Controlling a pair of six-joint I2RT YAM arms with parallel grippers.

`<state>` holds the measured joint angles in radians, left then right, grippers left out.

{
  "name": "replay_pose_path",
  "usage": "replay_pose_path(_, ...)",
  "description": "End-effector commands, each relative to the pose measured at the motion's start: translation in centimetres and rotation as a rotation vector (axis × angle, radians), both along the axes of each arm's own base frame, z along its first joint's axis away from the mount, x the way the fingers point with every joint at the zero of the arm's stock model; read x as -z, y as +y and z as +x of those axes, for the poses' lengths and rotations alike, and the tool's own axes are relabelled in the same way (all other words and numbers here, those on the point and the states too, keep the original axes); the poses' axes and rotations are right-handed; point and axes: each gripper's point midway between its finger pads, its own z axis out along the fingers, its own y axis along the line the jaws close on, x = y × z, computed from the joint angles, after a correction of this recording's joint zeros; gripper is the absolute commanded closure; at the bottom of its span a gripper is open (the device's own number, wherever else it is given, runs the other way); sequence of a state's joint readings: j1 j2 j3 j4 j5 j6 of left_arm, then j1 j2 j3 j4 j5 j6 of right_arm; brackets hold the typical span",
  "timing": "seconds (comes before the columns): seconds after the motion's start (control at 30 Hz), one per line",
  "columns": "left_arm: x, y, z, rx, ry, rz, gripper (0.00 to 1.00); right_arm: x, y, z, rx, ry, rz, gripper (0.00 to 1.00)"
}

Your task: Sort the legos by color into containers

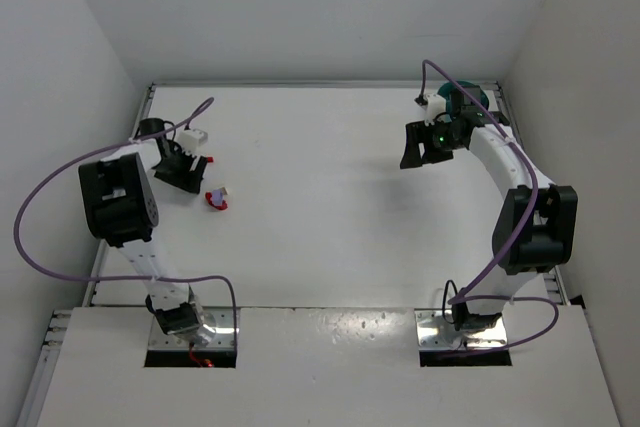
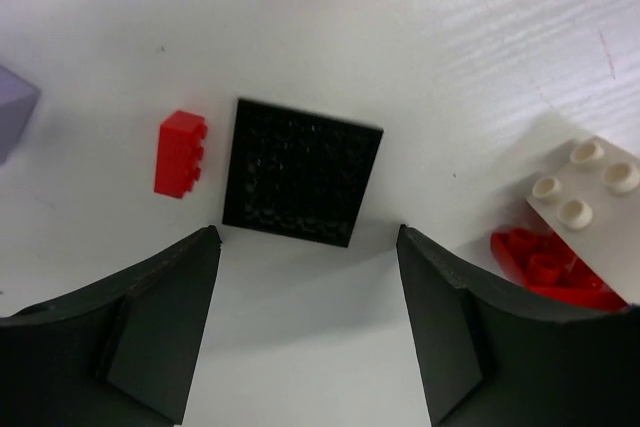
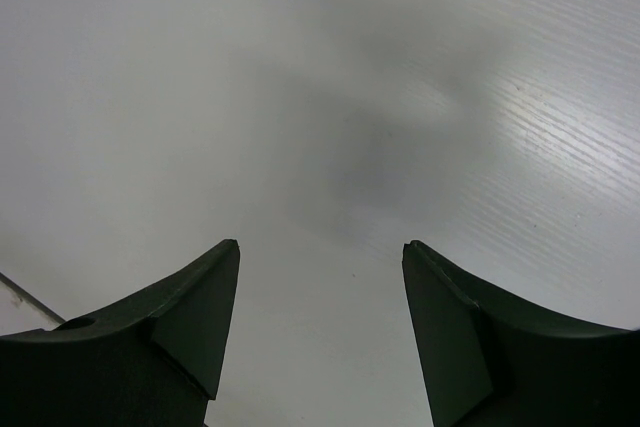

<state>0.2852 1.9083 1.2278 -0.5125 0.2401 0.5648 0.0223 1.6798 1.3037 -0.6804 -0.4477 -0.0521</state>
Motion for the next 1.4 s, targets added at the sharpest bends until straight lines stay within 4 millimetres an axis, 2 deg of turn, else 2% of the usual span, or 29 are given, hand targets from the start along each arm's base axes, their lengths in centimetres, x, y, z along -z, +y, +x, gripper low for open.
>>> replay_pose_path(0.0, 1.5, -0.4, 1.0, -0.003, 0.015, -0.025, 0.23, -0.9, 0.4, 0.9, -0.006, -0.049, 0.013, 0.33)
replay_pose_path(0.2, 1.8, -0.2, 2.5, 0.002, 0.008, -0.011, 0.23, -0.6, 0.4, 0.9, -0.006, -0.04, 0.013, 0.33)
replay_pose_path(0.33, 2.2, -0.2, 2.4, 0.013, 0.017, -0.009, 0.25, -0.9, 0.4, 1.2, -0.006, -0.049, 0.013, 0.34)
replay_pose_path(0.4, 3.0, -1.1, 1.0, 0.055, 0.042, -0.016, 0.29, -0.8, 0.4, 1.0, -0.006, -0.039, 0.013, 0.34)
replay_pose_path(0.47, 2.7, -1.4, 0.1, 0.078, 0.042, -0.018, 0.34, -0.8, 0.4, 1.0, -0.006, -0.039, 0.013, 0.34)
replay_pose_path(0.5, 3.3, -1.9, -1.1, 0.1, 0.064, -0.028, 0.36, -0.9, 0.6, 0.9, -0.012, -0.039, 0.024, 0.34)
replay_pose_path(0.53, 3.1, -2.0, -1.6, 0.108, 0.061, -0.025, 0.4, -1.0, 0.9, 0.9, -0.02, -0.039, 0.037, 0.34)
replay_pose_path(0.57, 3.1, -2.1, -2.2, 0.117, 0.067, -0.023, 0.4, -1.0, 1.0, 0.8, -0.024, -0.039, 0.045, 0.34)
replay_pose_path(0.63, 3.7, -2.8, -3.6, 0.126, 0.089, -0.03, 0.48, -0.9, 1.4, 0.4, -0.022, -0.02, 0.074, 0.34)
replay_pose_path(0.73, 3.7, -3.5, -4.4, 0.147, 0.093, -0.039, 0.6, -1.1, 2.2, 0.2, -0.028, -0.008, 0.102, 0.34)
replay_pose_path(0.8, 3.3, -3.7, -4.3, 0.142, 0.081, -0.05, 0.66, -1.1, 3.1, -0.3, -0.043, 0.011, 0.135, 0.34)
replay_pose_path(0.9, 2.0, -4.6, -3.7, 0.14, 0.042, -0.077, 0.69, -2.0, 5.0, -0.4, -0.058, 0.015, 0.211, 0.34)
replay_pose_path(1.0, -1.2, -5.2, -2.0, 0.143, -0.058, -0.105, 0.7, -2.6, 6.9, -1.0, -0.097, 0.042, 0.288, 0.34)
replay_pose_path(1.07, -4.3, -6.0, -0.6, 0.149, -0.143, -0.131, 0.7, -3.2, 8.5, -1.3, -0.127, 0.052, 0.352, 0.34)
replay_pose_path(1.1, -5.0, -6.2, -0.5, 0.146, -0.163, -0.139, 0.72, -3.4, 9.1, -1.5, -0.142, 0.067, 0.395, 0.34)
replay_pose_path(1.17, -7.5, -7.6, 0.5, 0.165, -0.222, -0.154, 0.72, -4.0, 10.1, -1.4, -0.141, 0.088, 0.452, 0.34)
replay_pose_path(1.2, -9.1, -8.3, 0.6, 0.188, -0.264, -0.154, 0.72, -4.6, 11.0, -1.7, -0.164, 0.099, 0.495, 0.34)
replay_pose_path(1.27, -10.7, -10.5, 0.6, 0.225, -0.296, -0.164, 0.72, -4.3, 11.9, -1.4, -0.153, 0.138, 0.543, 0.34)
replay_pose_path(1.3, -12.4, -11.3, 0.7, 0.233, -0.342, -0.166, 0.73, -4.7, 12.6, -1.5, -0.163, 0.161, 0.575, 0.34)
replay_pose_path(1.37, -13.4, -13.9, 0.2, 0.286, -0.361, -0.181, 0.73, -4.6, 13.7, -1.0, -0.185, 0.184, 0.597, 0.34)
